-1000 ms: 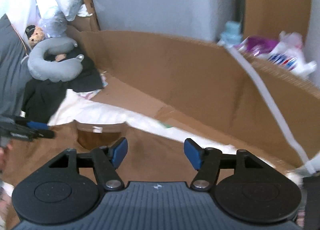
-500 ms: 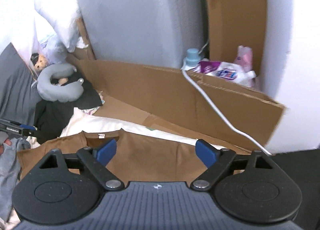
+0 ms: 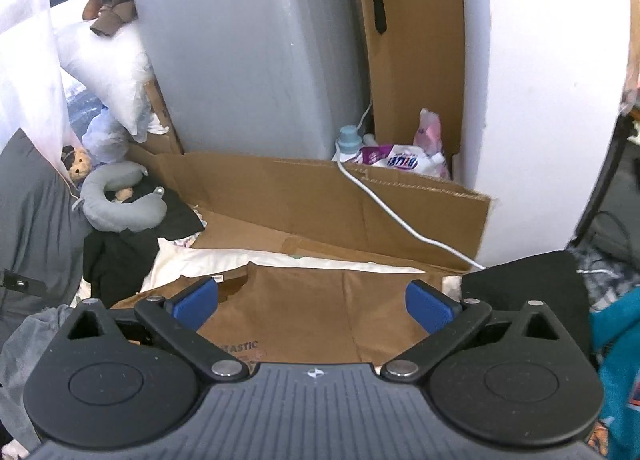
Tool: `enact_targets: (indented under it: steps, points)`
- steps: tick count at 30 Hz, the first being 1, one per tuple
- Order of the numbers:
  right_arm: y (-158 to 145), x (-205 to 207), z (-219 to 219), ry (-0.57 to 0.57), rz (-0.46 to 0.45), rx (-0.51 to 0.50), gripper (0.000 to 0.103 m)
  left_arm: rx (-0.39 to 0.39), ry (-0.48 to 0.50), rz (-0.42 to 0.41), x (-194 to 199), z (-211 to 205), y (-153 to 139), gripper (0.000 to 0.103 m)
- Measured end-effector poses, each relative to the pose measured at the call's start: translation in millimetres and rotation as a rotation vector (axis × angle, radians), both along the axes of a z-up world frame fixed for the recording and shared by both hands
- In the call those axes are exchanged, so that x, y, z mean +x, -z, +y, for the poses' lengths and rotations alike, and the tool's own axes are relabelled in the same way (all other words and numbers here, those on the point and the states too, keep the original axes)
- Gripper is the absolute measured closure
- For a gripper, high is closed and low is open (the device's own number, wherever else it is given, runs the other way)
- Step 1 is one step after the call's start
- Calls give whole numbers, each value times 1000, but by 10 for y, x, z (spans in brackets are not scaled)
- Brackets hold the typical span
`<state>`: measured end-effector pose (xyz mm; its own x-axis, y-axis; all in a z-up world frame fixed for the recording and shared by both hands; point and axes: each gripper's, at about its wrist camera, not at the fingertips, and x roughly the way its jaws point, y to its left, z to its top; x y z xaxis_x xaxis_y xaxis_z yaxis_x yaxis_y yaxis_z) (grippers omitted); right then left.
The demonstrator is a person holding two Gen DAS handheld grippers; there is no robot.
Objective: Fold clothes
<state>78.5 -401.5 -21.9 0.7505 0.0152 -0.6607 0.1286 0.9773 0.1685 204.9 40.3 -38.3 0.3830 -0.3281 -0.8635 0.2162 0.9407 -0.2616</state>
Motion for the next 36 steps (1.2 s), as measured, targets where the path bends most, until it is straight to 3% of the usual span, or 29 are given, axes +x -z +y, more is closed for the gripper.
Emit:
enact_targets:
  steps: [6,10,18,23,26,29,36]
  points:
    - [-332,-289,238,-26,61,10,0,-5,-26,-1,-456,191,-269,1]
    - [-530,-443,439,-103,108,-18,0,-1,-27,16,-612,305,-320,1]
    - [-906,-791,582,-124,162,-63,0,23,-52,3,-903,340,-351,0]
    - [-991,-1002,543,-85,188,-96,0,18,-11,-3,-1026,253,-308,0]
    - [-1006,-1116,497,-69,217,-128,0,71,27,-35,-1159,172,-301,0]
    - [-1001,-1227,411,-56,248,-167,0,80,49,-4,-1276,168,-228,0]
    - [-1021,-1465,195,17,245,-128,0,94,55,24,-1364,321,-167,0]
